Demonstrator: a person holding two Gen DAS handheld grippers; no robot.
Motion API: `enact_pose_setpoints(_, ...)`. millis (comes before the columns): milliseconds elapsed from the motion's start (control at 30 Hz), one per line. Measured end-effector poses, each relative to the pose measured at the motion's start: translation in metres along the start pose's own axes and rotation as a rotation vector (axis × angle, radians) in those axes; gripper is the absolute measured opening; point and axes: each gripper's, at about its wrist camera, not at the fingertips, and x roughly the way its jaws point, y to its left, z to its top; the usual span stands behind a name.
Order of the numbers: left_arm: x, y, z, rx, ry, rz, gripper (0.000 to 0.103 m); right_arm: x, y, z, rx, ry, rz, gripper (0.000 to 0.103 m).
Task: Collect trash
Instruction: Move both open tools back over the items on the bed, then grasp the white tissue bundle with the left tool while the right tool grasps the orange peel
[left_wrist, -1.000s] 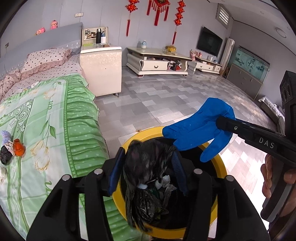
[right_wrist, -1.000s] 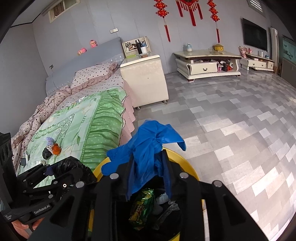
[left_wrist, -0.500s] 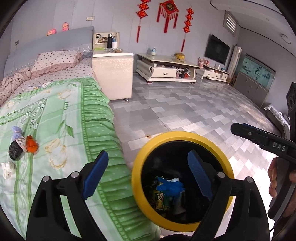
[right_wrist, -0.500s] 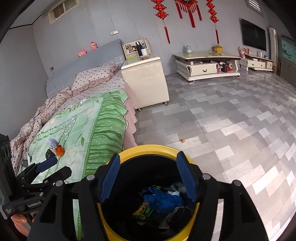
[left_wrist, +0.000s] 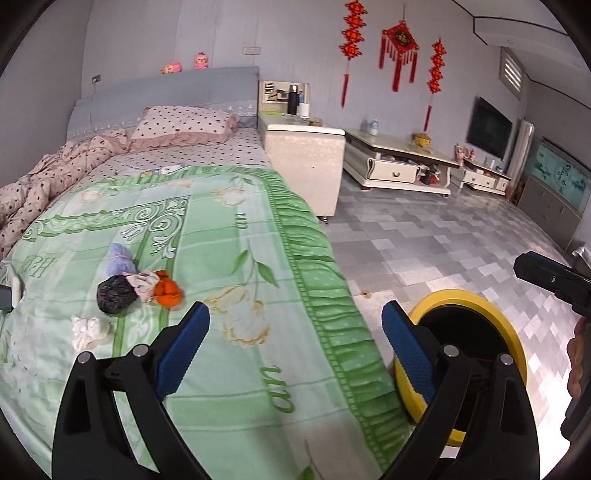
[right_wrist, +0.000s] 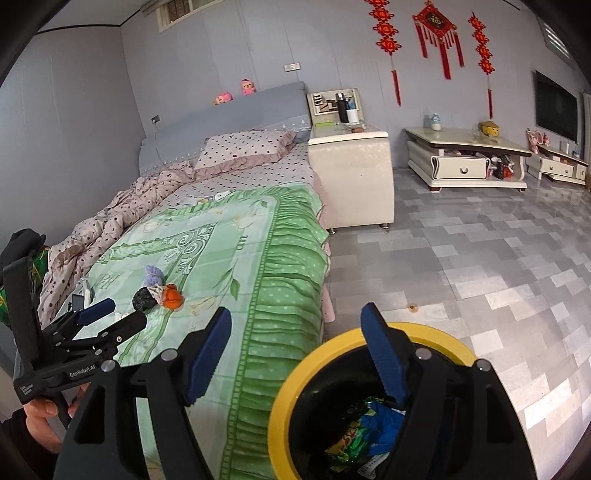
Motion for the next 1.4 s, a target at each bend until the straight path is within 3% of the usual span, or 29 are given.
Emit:
enact_pose_setpoints(600,0.01,0.182,-0.018,-0.108,0.045,0.273,0.09,0.121,0.157,0.021,-0.188,0.1,0.201,0.069)
enact_pose_setpoints(1033,0.065,0.272,-0.052,-0.189,0.139,0.332,0.09,0.251,0.226,-0.004,-0.329,0.252,0.19,0.069)
enact_pose_setpoints(1400,0.105,0.314,-0.065,-0.22,0.182,0.337,0.09,0.33,0.262,-0.028,-0.446,0.299,0.178,0.069)
